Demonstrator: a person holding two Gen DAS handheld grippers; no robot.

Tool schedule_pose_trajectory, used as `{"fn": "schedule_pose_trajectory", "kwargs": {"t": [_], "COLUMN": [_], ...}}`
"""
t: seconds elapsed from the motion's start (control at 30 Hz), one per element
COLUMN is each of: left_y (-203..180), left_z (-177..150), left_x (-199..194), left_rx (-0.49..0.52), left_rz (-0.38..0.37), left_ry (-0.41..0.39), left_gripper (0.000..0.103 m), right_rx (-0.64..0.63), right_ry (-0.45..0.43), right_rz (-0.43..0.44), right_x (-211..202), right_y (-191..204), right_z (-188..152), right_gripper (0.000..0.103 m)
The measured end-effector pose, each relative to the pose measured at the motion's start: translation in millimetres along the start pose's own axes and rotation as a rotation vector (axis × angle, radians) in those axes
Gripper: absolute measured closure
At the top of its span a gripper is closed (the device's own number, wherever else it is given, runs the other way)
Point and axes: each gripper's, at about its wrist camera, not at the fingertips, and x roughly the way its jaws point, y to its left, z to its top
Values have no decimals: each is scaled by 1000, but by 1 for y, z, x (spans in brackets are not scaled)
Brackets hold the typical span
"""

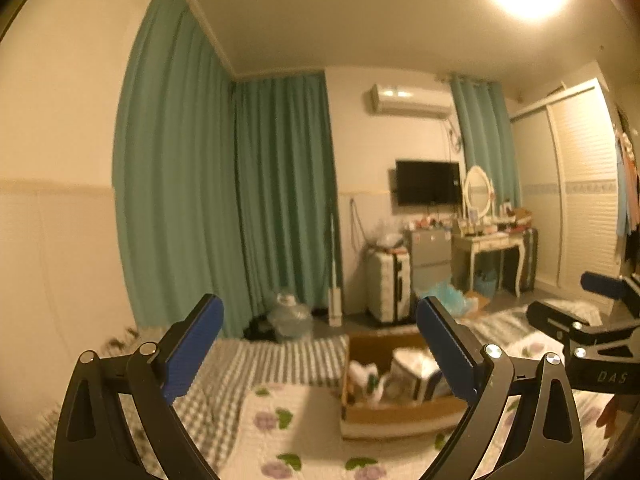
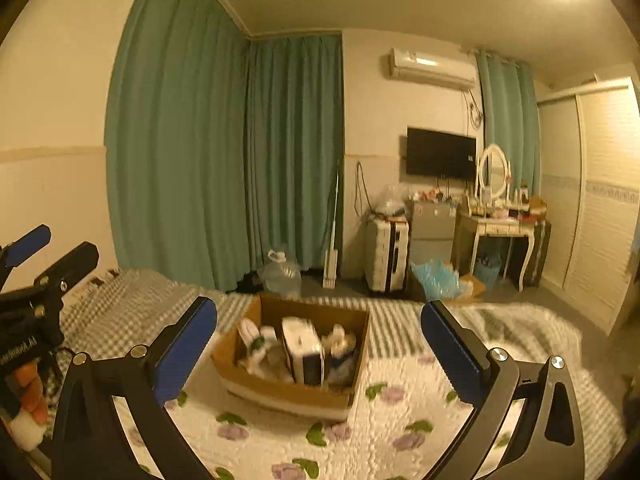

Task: Organize soft objects

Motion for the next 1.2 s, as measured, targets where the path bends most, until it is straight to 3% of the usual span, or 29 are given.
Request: {"fn": "schedule_pose_trajectory", "kwargs": {"t": [0.17,0.3,0.57,1.2], "left_y": [-6,-13,-16,-15], "left_z": [-54,-76,-93,-95], "left_x": [33,43,50,51], "left_rx": [-4,-12,-40,-53], "left_rz": [-13,-32,-83,-95], "left_ry": [104,165,233,259], "left_gripper": [4,4,4,4], "right_rx": [47,55,29,9], "right_ry": [100,138,133,131], "right_rz": [-43,-45,-61,-66], "right_x": [37,50,49,49], "right_y": [-14,-17,-13,-3], "right_z": [-50,-55,-55,-57], "right_gripper": [0,0,0,0]}}
